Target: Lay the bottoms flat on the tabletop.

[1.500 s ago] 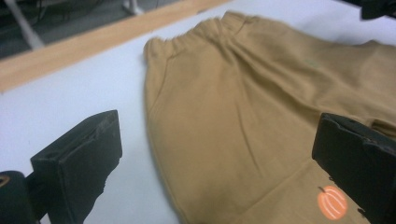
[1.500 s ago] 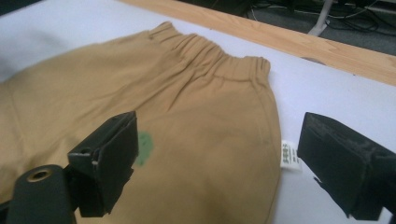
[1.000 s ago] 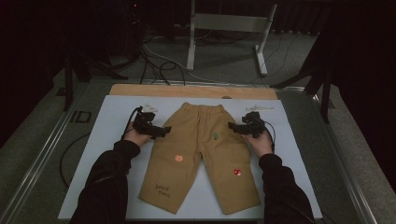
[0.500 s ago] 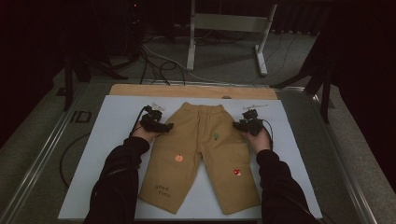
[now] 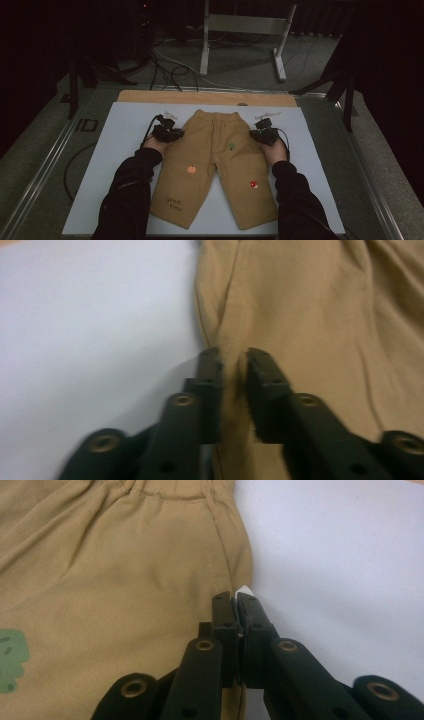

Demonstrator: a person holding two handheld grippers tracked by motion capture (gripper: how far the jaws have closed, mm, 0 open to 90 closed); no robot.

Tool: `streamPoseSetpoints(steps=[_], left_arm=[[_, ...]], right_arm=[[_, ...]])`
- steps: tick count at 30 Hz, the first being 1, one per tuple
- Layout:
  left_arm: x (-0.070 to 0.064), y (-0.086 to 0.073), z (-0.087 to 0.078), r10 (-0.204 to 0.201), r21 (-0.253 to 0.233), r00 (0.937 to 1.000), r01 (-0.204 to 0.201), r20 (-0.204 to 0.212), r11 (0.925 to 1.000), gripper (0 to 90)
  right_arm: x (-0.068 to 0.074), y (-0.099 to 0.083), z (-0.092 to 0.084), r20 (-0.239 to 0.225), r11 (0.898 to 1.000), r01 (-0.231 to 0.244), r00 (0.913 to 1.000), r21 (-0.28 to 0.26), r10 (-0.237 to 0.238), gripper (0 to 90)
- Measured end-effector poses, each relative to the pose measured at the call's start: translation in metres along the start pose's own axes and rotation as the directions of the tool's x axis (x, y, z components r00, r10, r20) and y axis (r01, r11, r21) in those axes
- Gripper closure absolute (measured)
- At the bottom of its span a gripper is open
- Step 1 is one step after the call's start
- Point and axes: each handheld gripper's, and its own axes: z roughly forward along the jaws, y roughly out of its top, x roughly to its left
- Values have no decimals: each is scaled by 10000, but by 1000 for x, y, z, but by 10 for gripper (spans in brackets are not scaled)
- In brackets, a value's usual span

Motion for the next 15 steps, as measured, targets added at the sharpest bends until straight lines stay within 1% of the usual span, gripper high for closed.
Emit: streamPoseSetpoints(steps=[1,2,3,4,5,7,10,11,12,13,14,15], left_arm=[[0,0,0,-24,21,10000,24,-6,10000,839],[-1,0,0,-164,1,9999,164,-10,9999,849],[-1,0,0,-164,-3,9999,164,-27,9999,862],[-1,0,0,-164,-3,9999,164,-27,9999,867],[-1,1,-1,-368,-22,9993,368,-11,9993,870],[0,0,-2,-503,-88,9987,504,50,9987,875],[2,-2,-5,-572,-125,9983,573,83,9983,876],[3,-2,-6,-593,-150,9982,594,75,9981,876],[4,-3,-8,-606,-193,9982,607,32,9980,875],[5,-4,-9,-618,-205,9981,620,76,9979,876],[6,-4,-10,-569,-156,9984,570,38,9983,876],[6,-5,-10,-526,-145,9986,525,-22,9985,875]], right_arm=[[0,0,0,38,10000,22,10000,14,-22,881],[0,0,0,20,10000,-3,10000,-22,3,882],[0,0,0,61,10000,-61,10000,14,61,882],[0,0,0,61,10000,-61,10000,14,61,882],[0,0,0,55,10000,-32,10000,-27,32,882],[1,1,1,122,10000,-46,9999,-5,46,883],[1,2,2,158,10000,-91,9998,-18,91,882],[0,2,2,116,10000,-55,9999,-69,55,883],[1,3,3,170,10000,-70,9998,-60,71,883],[1,3,4,169,9999,-20,9999,-101,21,883],[2,4,4,211,9999,-76,9997,-68,77,883],[2,6,5,190,10000,-19,9998,-75,21,883]])
